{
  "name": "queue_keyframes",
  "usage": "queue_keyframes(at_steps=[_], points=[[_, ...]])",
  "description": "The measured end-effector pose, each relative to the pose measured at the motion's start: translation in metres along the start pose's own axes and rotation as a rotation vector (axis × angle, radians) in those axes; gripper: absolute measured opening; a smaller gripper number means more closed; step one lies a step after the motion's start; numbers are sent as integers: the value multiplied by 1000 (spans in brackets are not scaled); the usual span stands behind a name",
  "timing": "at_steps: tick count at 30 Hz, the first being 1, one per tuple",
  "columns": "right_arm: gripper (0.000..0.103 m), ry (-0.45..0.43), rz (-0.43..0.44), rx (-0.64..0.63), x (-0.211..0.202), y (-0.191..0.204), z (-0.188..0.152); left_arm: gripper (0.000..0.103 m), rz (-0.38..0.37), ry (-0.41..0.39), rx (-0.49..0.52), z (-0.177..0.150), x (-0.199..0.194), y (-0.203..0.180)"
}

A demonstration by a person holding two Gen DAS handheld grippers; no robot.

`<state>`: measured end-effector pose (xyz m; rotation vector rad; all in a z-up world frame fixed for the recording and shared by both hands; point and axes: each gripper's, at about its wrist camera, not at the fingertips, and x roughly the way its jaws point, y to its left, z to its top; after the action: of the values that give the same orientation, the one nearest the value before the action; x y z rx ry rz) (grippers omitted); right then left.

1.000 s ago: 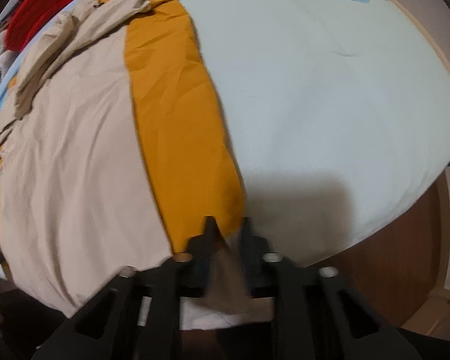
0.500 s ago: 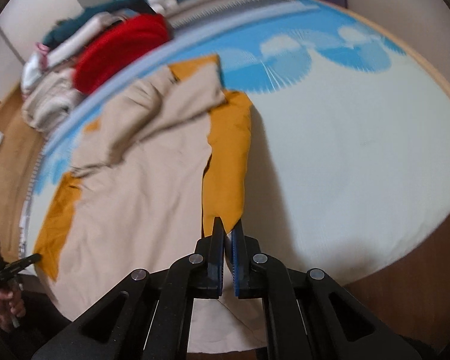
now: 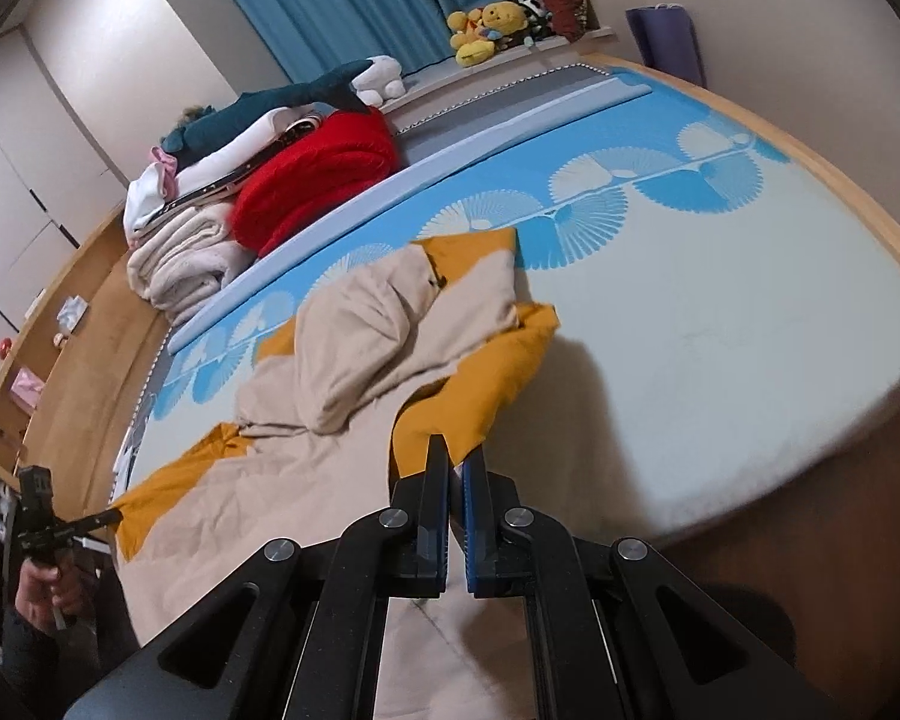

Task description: Fold large clothes

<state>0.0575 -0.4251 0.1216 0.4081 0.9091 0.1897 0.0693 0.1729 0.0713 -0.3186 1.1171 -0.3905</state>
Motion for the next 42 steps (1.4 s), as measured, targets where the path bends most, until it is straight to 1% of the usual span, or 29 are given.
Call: queue_keyframes(at_steps=[2,4,6,8,10,13,14,15,16,17,20,22,24,25,26,29,30,31,32,33,34,35,36,37,38,39,41,42], points=[[4,-6,-6,-1,-15,-3,-7,2,-18,1,-20,-3,-5,4],[4,-7,-11,9,-20,-8,-9,2,-26,4,-44,0,1,10],[4,-6,-21,12,-14,-14,-6,2,-20,10,-61,6,12,16],[4,6,-31,30,3,-22,2,2,-11,19,-82,21,32,25],[4,19,-26,52,26,-31,17,2,-2,24,-94,33,47,32],[4,38,-63,41,74,-39,50,2,13,13,-121,66,78,53],[4,46,-81,40,90,-41,59,2,19,9,-156,78,90,64],[4,60,-98,44,115,-46,75,2,16,5,-181,89,100,75],[4,68,-106,47,127,-48,81,2,16,1,-193,95,107,81],[4,83,-124,52,153,-54,95,2,24,-3,-212,105,120,91],[4,129,-122,64,208,-65,119,2,31,6,-285,117,158,120],[4,149,-143,70,238,-70,123,2,52,40,-324,120,173,129],[4,165,-159,63,264,-71,120,2,55,43,-329,125,179,133],[4,205,-197,45,280,-71,119,2,62,50,-324,127,182,133],[4,214,-207,40,288,-72,121,2,76,61,-311,128,185,132],[5,222,-197,43,297,-72,129,4,92,75,-299,131,189,134],[5,235,-194,55,300,-74,130,7,90,75,-309,131,189,136],[8,243,-185,73,301,-75,129,7,83,74,-322,130,188,137],[10,243,-176,88,300,-77,128,8,58,75,-346,127,185,139],[12,239,-164,102,298,-79,127,17,36,76,-360,124,183,139],[14,237,-144,116,295,-80,125,32,19,78,-369,124,183,137],[20,234,-118,128,291,-80,123,40,-3,81,-376,120,181,136],[30,232,-98,136,287,-81,122,49,-20,88,-375,115,179,133],[35,224,-69,149,279,-83,117,50,-31,94,-369,112,178,130],[46,217,-52,161,272,-85,113,50,-38,103,-356,108,178,126],[54,215,-39,175,266,-87,108,52,-37,112,-346,104,178,123],[57,233,-19,196,261,-91,97,53,-28,146,-329,97,181,118],[57,265,-3,205,261,-94,89,53,-21,165,-326,93,183,118]])
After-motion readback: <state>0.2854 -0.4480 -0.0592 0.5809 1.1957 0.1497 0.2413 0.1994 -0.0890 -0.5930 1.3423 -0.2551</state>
